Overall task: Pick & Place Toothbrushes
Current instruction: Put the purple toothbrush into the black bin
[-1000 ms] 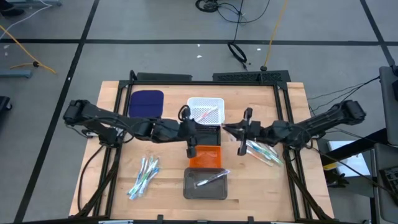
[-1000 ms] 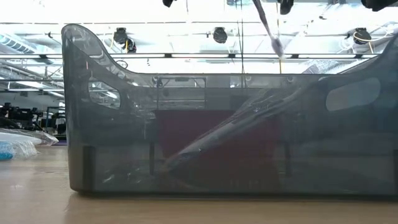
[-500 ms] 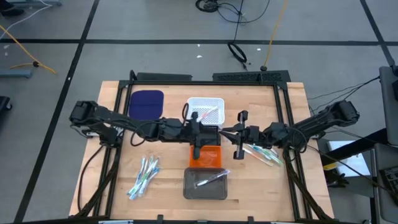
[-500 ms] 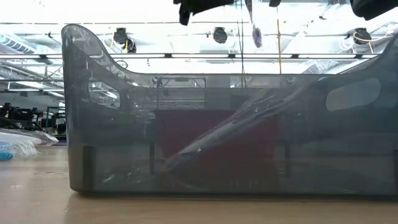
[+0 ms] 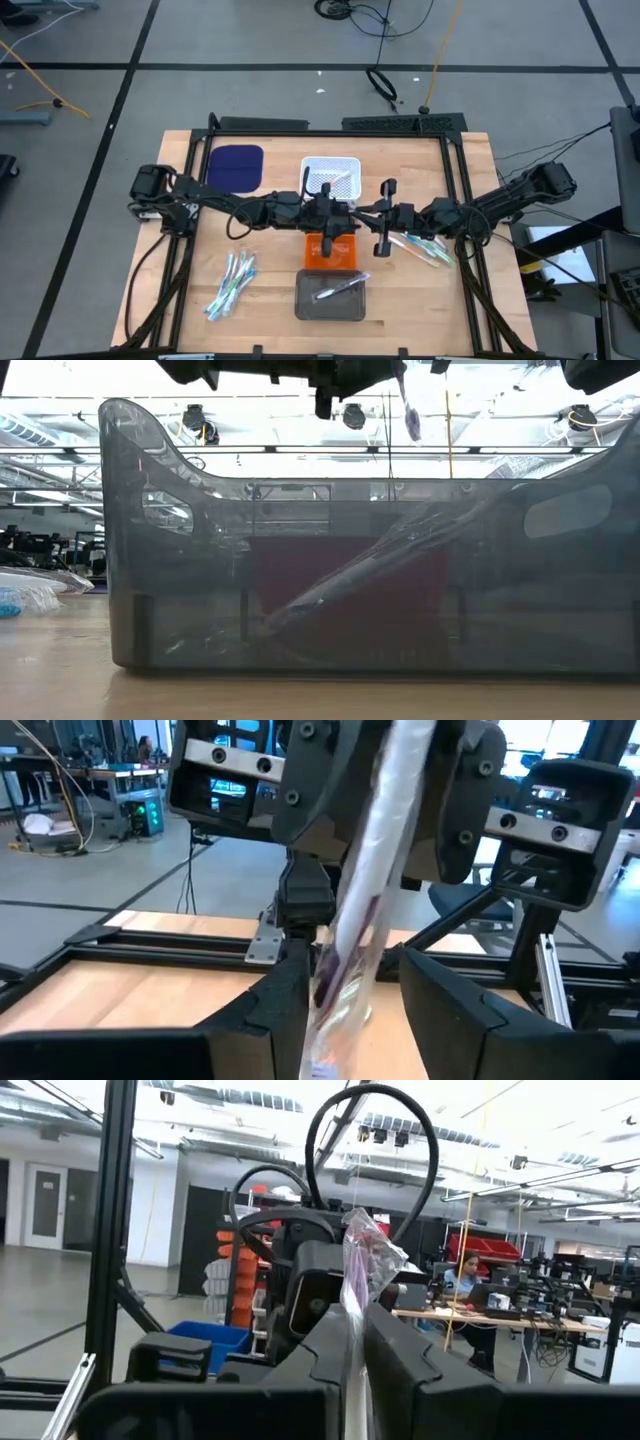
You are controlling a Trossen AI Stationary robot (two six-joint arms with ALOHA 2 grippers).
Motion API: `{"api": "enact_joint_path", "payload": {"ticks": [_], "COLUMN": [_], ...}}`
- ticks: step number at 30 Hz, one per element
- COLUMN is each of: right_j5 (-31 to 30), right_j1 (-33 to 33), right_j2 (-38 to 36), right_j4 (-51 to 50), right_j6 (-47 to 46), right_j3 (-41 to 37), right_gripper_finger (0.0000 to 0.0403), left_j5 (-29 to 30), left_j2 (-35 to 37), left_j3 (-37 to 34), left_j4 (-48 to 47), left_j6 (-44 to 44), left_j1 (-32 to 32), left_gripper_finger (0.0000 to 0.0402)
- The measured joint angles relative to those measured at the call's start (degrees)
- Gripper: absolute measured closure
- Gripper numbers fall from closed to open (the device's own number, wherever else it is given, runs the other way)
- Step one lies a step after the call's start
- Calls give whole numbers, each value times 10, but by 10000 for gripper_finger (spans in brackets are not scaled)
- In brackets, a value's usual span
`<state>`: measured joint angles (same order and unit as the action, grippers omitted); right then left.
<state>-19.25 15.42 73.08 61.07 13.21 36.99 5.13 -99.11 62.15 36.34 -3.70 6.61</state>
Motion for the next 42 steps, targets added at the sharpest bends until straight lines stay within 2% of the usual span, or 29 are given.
{"api": "enact_joint_path", "payload": {"ticks": [4,9,15,20,25,30,36,38,42], "right_j5": [1,1,-1,-3,-19,-18,-17,-18,-18], "right_j1": [0,0,0,0,0,0,0,0,0], "right_j2": [0,0,0,0,-14,-40,-74,-85,-93], "right_j4": [-5,-7,-14,-22,-71,-128,-221,-240,-259], "right_j6": [-1,-4,-7,-7,-18,-29,-58,-65,-66], "right_j3": [0,0,0,0,0,0,0,0,0], "right_gripper_finger": [388,388,383,360,327,285,239,232,228], "left_j5": [-7,-22,-23,-24,-16,25,26,17,-41], "left_j2": [0,0,0,3,26,62,95,97,99], "left_j3": [0,0,0,1,1,1,1,1,0], "left_j4": [0,-2,-13,-32,-103,-190,-295,-324,-323], "left_j6": [4,20,21,12,11,10,-24,-44,-76], "left_j1": [0,-1,0,0,2,13,28,34,49], "left_gripper_finger": [294,386,395,397,398,399,399,399,399]}}
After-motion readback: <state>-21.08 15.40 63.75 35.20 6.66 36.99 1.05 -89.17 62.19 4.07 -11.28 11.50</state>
